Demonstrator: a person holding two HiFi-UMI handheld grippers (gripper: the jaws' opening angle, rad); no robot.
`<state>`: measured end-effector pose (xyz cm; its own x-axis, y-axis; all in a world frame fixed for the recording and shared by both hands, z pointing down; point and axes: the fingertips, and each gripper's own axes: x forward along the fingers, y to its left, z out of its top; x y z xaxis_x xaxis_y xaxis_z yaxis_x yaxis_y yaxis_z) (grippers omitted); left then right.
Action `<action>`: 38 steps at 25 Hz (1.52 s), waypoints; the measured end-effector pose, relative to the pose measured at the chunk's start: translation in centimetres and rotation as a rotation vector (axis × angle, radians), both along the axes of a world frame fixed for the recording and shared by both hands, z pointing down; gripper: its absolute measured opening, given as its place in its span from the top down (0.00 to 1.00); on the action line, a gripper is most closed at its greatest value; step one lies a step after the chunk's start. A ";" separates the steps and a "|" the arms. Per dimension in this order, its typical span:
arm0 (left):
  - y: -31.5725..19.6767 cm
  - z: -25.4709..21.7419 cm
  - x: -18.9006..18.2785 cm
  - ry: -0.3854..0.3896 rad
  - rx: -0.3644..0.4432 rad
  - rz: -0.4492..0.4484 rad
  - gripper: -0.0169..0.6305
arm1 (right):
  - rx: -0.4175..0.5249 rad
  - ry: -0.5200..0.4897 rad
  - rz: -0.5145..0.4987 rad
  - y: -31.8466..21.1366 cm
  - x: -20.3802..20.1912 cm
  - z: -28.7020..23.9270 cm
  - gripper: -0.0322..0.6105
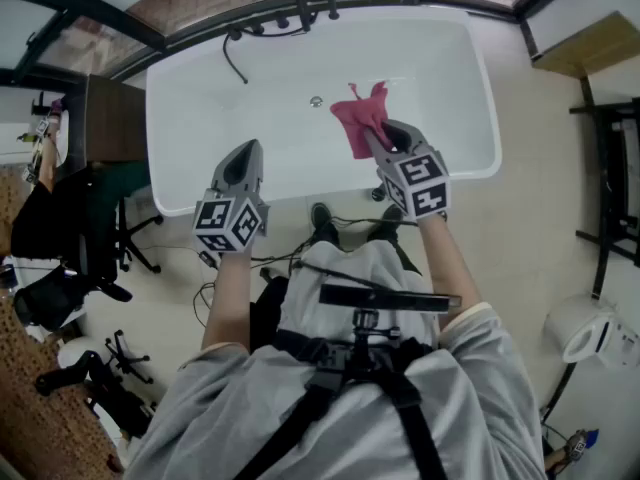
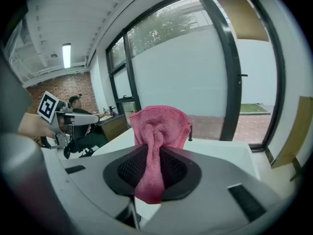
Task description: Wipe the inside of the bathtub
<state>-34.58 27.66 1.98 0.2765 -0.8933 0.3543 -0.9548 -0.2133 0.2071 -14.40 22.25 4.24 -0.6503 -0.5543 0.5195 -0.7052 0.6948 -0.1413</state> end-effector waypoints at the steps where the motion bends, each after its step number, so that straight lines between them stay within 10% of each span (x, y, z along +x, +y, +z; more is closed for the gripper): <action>1: -0.5 -0.1 1.3 0.001 0.003 0.022 0.97 | 0.000 0.000 0.019 -0.2 1.3 0.1 0.83; 12: -3.9 1.1 17.0 -0.028 -0.013 0.292 0.97 | -0.059 0.010 0.266 -0.3 17.8 2.4 0.83; 22: -5.8 1.5 26.7 -0.069 -0.036 0.351 0.97 | -0.070 -0.015 0.351 -2.0 29.1 4.2 0.83; 38: -11.7 3.8 24.6 -0.131 -0.034 0.434 0.97 | -0.041 0.256 0.303 -10.8 27.6 8.4 0.83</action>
<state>-9.95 15.93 5.77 0.5738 -0.6920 0.4381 -0.7970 -0.5949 0.1044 13.24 11.50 12.60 -0.3070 -0.6767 0.6692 -0.8934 0.4472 0.0423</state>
